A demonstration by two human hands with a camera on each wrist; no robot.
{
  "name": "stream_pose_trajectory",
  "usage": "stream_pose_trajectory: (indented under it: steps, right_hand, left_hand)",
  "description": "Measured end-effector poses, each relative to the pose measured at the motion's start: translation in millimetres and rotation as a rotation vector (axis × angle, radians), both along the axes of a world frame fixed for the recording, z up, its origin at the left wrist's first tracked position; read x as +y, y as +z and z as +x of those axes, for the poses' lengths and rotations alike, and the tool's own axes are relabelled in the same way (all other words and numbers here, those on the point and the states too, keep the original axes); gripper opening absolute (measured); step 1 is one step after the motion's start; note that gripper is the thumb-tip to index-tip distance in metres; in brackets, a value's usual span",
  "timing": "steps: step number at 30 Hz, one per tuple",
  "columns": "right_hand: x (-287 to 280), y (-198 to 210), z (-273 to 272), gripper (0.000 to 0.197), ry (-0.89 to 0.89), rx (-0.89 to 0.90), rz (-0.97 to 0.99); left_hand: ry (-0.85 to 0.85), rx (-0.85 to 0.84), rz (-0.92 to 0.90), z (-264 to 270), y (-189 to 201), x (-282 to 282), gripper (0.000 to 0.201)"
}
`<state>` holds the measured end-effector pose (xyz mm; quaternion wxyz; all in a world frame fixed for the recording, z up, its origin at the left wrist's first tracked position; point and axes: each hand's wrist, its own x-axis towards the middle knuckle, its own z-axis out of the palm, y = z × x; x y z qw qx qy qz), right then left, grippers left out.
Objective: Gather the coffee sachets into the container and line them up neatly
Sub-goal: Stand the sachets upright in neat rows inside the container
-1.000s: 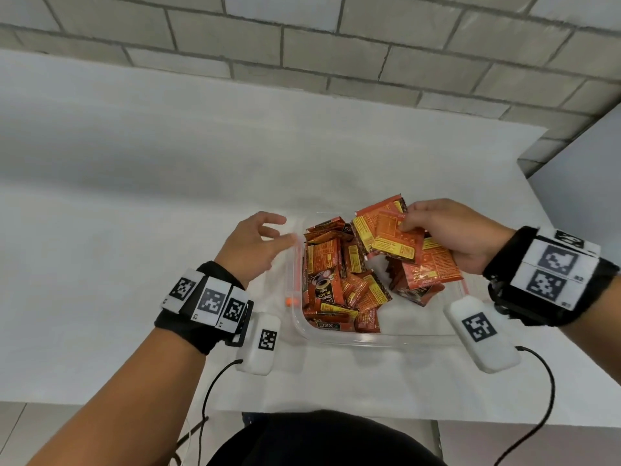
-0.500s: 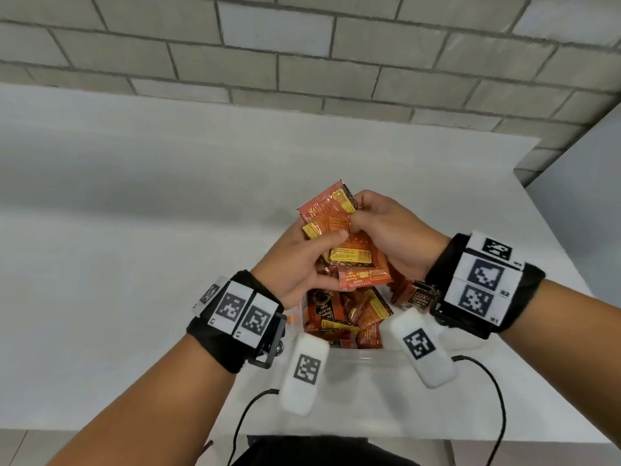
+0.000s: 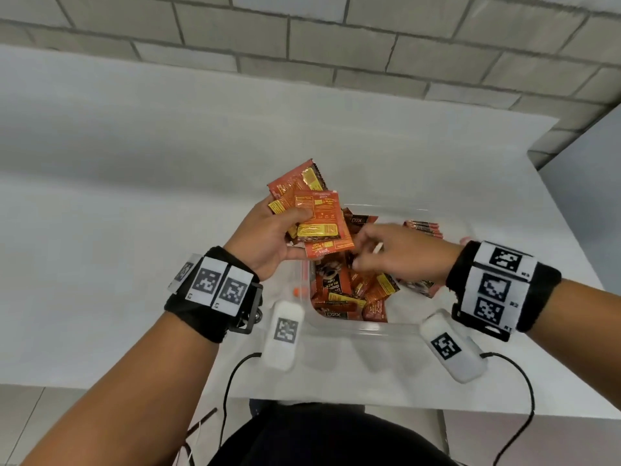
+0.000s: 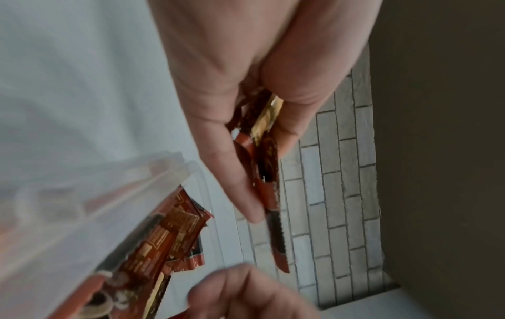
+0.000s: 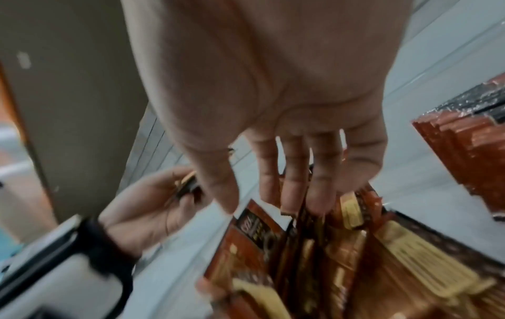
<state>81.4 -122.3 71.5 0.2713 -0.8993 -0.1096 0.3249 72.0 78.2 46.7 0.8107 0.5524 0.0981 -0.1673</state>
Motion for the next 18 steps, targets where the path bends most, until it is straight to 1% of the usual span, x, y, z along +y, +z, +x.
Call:
stream_pose_trajectory:
  steps: [2, 4, 7, 10, 14, 16, 18]
  right_hand:
    - [1.2, -6.0, -7.8, 0.032, 0.181, 0.083, -0.118]
    - [6.0, -10.1, -11.7, 0.041, 0.305, 0.095, -0.199]
    - [13.2, -16.8, -14.0, 0.042, 0.408, 0.049, -0.265]
    - [18.0, -19.2, -16.7, 0.036, 0.451, -0.017, -0.288]
    - [16.8, -19.9, -16.1, 0.024, 0.448, -0.143, -0.222]
    - [13.8, -19.3, -14.2, 0.022, 0.404, -0.147, -0.182]
    - [9.6, -18.5, -12.3, 0.022, 0.339, -0.108, -0.137]
  left_hand:
    - [0.015, -0.004, 0.004, 0.8, -1.7, 4.5, 0.025]
    - [0.016, -0.005, 0.003, 0.7, -3.2, 6.0, 0.023]
    - [0.003, -0.006, 0.009, -0.5, -4.9, 4.8, 0.021]
    - [-0.001, -0.009, 0.027, -2.5, -7.7, 3.2, 0.025]
    - [0.002, -0.014, 0.055, -3.4, -10.3, 3.7, 0.022]
    - [0.005, -0.018, 0.064, -3.1, -10.3, 4.1, 0.02]
    - [0.006, -0.021, 0.07, -2.7, -10.3, 4.8, 0.021]
